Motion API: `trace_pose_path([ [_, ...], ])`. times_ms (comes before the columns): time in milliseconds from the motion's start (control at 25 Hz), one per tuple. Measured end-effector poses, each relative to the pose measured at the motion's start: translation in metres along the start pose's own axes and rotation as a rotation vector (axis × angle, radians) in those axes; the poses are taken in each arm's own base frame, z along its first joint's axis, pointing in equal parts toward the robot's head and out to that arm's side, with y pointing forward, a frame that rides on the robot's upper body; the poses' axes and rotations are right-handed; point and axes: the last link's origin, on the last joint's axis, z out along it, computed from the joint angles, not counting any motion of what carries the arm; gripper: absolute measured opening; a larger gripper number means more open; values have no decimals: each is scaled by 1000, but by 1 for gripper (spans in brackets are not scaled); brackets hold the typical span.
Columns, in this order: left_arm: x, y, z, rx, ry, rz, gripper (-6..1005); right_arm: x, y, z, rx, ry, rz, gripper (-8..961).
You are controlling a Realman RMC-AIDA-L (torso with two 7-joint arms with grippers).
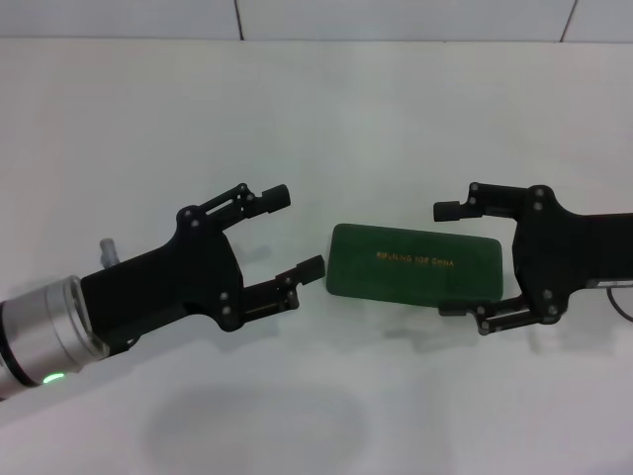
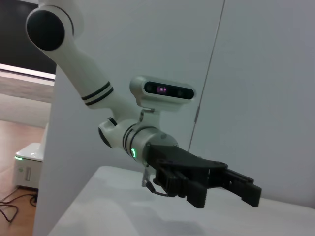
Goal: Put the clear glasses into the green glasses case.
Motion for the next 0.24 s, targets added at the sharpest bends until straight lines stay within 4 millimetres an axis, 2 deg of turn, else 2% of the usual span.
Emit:
trace_pose_path([
  [240, -4, 3, -1, 6, -4, -16, 788, 6, 5, 1, 15, 11, -1, 849],
])
